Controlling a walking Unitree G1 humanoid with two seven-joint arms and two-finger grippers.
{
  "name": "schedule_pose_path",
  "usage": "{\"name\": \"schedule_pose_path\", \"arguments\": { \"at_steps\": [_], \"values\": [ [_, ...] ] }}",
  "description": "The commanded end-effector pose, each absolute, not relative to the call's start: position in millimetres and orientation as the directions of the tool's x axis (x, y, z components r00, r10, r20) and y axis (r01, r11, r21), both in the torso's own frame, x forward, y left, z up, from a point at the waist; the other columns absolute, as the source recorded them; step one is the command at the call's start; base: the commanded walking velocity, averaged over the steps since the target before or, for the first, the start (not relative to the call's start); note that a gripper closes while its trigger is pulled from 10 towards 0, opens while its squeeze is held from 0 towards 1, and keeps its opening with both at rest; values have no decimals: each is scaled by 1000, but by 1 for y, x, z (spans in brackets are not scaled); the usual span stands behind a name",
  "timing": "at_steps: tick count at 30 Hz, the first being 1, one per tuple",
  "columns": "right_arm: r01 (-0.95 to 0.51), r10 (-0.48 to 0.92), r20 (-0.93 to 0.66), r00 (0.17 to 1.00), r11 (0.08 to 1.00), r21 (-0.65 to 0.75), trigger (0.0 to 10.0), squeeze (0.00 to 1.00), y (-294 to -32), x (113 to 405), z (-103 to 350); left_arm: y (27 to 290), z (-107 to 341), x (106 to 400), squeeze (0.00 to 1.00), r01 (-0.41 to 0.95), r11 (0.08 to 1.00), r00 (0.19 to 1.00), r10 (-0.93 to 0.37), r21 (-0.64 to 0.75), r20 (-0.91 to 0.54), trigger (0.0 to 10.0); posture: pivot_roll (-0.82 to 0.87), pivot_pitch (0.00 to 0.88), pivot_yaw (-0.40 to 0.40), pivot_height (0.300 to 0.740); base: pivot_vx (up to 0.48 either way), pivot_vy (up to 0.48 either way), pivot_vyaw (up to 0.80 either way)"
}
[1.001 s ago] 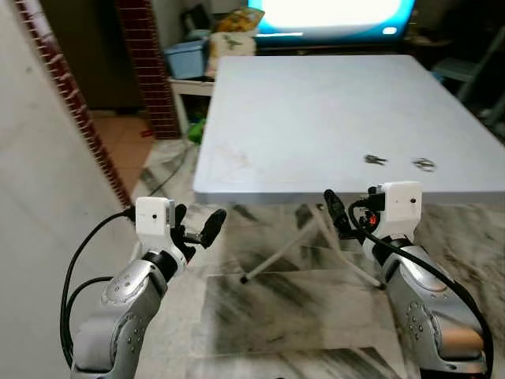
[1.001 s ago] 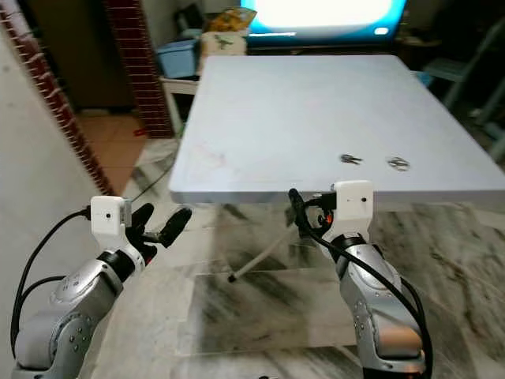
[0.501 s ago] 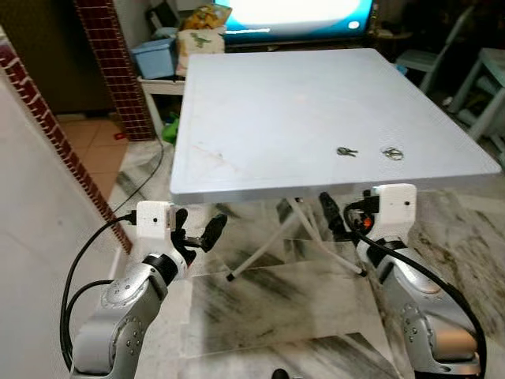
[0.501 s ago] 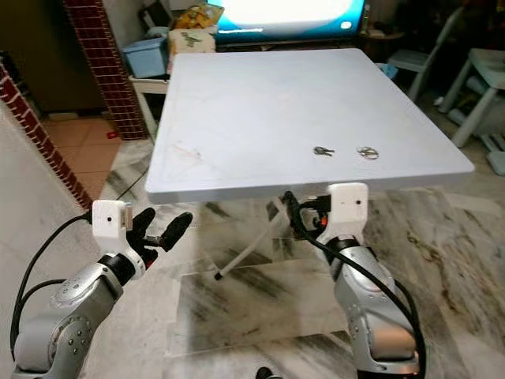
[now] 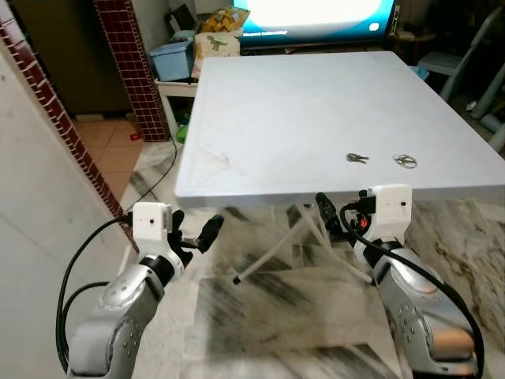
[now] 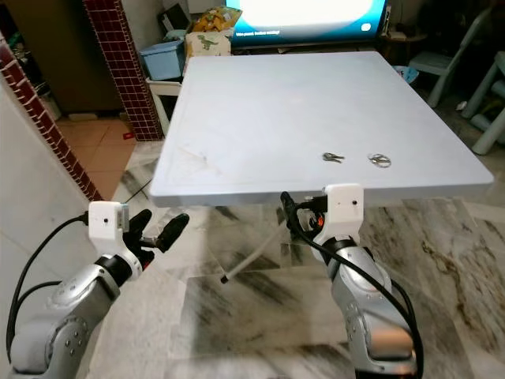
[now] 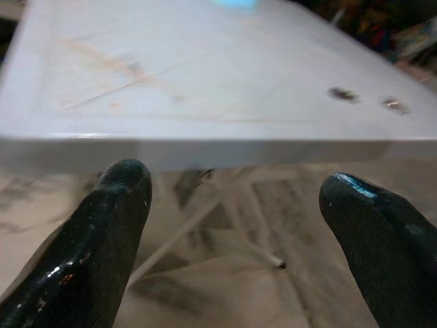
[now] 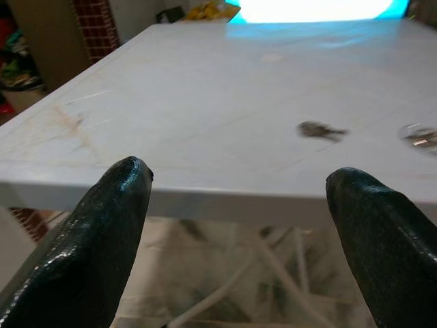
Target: Hang keys on a hook
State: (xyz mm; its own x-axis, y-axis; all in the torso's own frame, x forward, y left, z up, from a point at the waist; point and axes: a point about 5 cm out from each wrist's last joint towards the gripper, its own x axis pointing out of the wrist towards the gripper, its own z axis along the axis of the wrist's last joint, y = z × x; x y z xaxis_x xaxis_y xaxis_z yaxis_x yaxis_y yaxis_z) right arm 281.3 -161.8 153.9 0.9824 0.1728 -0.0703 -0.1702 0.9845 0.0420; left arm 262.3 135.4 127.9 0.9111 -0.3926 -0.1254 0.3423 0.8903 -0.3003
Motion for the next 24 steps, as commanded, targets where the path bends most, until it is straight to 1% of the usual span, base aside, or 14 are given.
{"name": "schedule_pose_path", "arguments": {
  "at_steps": [1,16,19,21,24],
  "values": [
    [-188,190,-52,980,981,44,10000,0,-158,281,157,142,130,261,0,337,898,915,-383,-282,-126,10000,-15,66,37,740,0,-311,0],
    [-189,191,-48,980,981,42,10000,0,-156,281,157,142,129,261,0,335,901,916,-380,-276,-130,10000,-15,62,36,740,0,-339,0],
    [-189,191,-48,980,981,42,10000,0,-156,281,157,142,129,261,0,336,901,916,-381,-274,-130,10000,-15,64,38,740,0,0,0],
    [-189,191,-49,980,981,41,10000,0,-156,281,156,142,130,261,0,335,902,916,-380,-272,-130,10000,-15,64,38,740,0,-262,0],
    [-189,191,-49,980,981,39,10000,0,-156,281,156,144,129,262,0,313,911,925,-356,-267,-130,10000,-15,64,38,740,0,0,0]
  ]
}}
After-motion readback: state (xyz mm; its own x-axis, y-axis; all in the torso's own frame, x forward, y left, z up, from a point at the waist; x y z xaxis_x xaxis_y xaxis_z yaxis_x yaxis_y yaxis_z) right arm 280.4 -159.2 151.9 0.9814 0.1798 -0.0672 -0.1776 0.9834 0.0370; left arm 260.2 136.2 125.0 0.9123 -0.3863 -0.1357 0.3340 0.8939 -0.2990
